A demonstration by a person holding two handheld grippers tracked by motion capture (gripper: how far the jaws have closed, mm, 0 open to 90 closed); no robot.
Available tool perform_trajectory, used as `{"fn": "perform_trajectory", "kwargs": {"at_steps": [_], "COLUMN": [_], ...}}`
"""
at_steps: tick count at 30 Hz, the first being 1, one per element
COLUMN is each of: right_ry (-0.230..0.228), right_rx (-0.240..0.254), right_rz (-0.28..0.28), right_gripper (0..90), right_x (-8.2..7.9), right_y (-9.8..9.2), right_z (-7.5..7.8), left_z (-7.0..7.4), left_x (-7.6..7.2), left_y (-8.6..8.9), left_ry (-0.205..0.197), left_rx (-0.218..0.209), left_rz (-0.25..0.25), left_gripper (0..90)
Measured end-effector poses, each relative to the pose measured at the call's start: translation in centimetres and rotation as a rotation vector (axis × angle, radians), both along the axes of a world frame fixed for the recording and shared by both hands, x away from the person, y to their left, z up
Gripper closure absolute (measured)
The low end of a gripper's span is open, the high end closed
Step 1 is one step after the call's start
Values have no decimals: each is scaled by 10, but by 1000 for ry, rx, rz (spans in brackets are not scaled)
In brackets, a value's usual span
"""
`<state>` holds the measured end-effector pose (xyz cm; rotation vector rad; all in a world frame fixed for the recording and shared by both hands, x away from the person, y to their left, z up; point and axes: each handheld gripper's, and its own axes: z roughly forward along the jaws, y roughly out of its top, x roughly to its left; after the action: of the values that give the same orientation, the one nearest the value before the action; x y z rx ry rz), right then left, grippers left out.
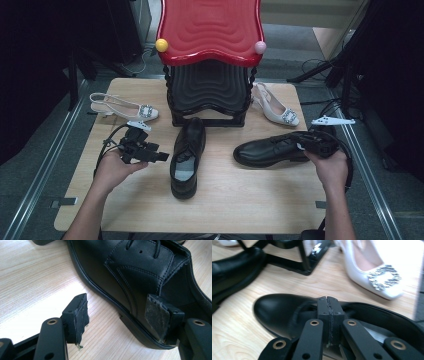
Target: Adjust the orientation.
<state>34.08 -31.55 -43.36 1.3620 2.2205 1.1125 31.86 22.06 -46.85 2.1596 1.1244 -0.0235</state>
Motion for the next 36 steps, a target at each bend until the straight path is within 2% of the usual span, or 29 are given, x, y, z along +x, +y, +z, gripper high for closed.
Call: {"fn": "perform_trajectory", "kwargs": {"at_steps": [6, 8, 9, 10, 12, 15, 18, 22, 26, 29, 30, 31, 36], "right_ry": [11, 22, 36, 36, 63, 95, 92, 110, 128, 136, 136, 137, 145], "right_rx": [-9, -23, -64, -64, -113, -136, -173, -160, -201, -193, -193, -185, -176], "right_rz": [-53, -64, -74, -74, -59, -25, -26, 9, 76, 125, 125, 156, 180], "right_gripper": [900, 900, 900, 900, 900, 900, 900, 900, 900, 900, 900, 900, 900], "right_x": [1, 3, 6, 6, 10, 13, 12, 11, 9, 5, 5, 3, -1], "right_y": [-16, -18, -18, -18, -14, -7, 0, 4, 20, 32, 32, 40, 48], "right_z": [-3, -7, -13, -13, -22, -27, -27, -28, -30, -28, -28, -27, -26], "left_z": [-1, -2, -2, -2, -3, -3, -3, -3, -2, -1, -1, -2, -2], "left_x": [1, 1, 1, 1, 1, 1, 1, 2, 1, 1, 1, 2, 2], "left_y": [1, 0, 0, 0, -1, -1, 0, 1, 2, 3, 3, 3, 3], "left_ry": [2, 1, 1, 2, 5, 7, 6, 4, 2, -1, 1, 1, 2], "left_rx": [1, 4, 5, 7, 10, 13, 9, 8, 1, 2, 1, 1, -4], "left_rz": [1, 2, 2, 1, 5, 2, 6, 11, 11, 10, 11, 10, 9], "left_gripper": [354, 354, 354, 354, 354, 354, 354, 355, 357, 358, 358, 358, 359]}}
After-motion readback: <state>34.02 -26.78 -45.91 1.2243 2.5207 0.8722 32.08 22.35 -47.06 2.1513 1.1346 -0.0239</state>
